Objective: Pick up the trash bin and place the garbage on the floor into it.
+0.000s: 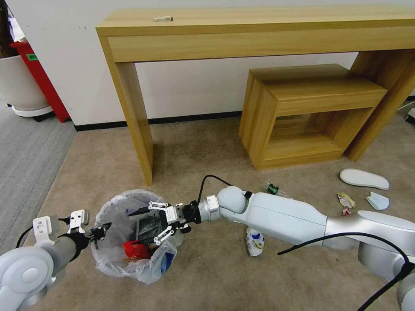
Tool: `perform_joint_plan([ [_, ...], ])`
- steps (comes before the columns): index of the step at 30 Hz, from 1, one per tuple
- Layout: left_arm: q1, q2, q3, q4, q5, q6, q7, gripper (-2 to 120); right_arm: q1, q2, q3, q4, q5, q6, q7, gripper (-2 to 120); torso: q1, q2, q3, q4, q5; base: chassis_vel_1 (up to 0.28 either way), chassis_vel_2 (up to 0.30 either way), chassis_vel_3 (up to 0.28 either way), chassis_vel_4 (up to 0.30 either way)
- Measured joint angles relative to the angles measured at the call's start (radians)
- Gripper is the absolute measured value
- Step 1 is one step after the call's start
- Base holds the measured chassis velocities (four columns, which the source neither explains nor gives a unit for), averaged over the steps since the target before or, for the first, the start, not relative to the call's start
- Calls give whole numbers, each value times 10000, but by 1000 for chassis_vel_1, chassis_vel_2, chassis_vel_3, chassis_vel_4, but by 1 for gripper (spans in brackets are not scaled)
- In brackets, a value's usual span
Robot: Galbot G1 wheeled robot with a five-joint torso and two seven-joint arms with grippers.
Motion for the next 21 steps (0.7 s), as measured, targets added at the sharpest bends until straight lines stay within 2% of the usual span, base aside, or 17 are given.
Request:
perform_joint_plan([
  [4, 49, -25, -21, 93, 81, 0, 53, 0, -57, -208, 319, 71, 24, 1, 127, 100, 0, 0, 0, 0, 0, 0, 0, 0, 0],
  [8, 80, -34, -55, 191, 163, 0, 85, 0, -124, -551, 695, 204, 218, -59, 555, 100, 0, 0, 0, 1, -2, 0, 0, 0, 0],
  [13, 98, -34, -106, 319, 284, -25, 165, 0, -368, -1279, 1559, 537, 588, -354, 1871, 100, 0, 0, 0, -1, 0, 0, 0, 0, 0],
  [15, 111, -32, -119, 371, 407, -29, 212, 0, -773, -1737, 2404, 753, 968, -658, 3170, 100, 0, 0, 0, -1, 0, 0, 0, 0, 0],
  [16, 111, -32, -119, 371, 407, -29, 212, 0, -773, -1737, 2404, 753, 968, -658, 3170, 100, 0, 0, 0, -1, 0, 0, 0, 0, 0],
  [19, 129, 12, -151, 447, 601, -29, 288, 0, -1254, -2322, 3249, 1002, 1508, -1232, 4192, 100, 0, 0, -1, 0, 1, 0, 0, 0, 0],
  [21, 130, 23, -156, 456, 635, -29, 303, 0, -1387, -2479, 3425, 1077, 1653, -1358, 4372, 100, 0, 0, 0, -1, 0, 0, 0, 0, 0],
])
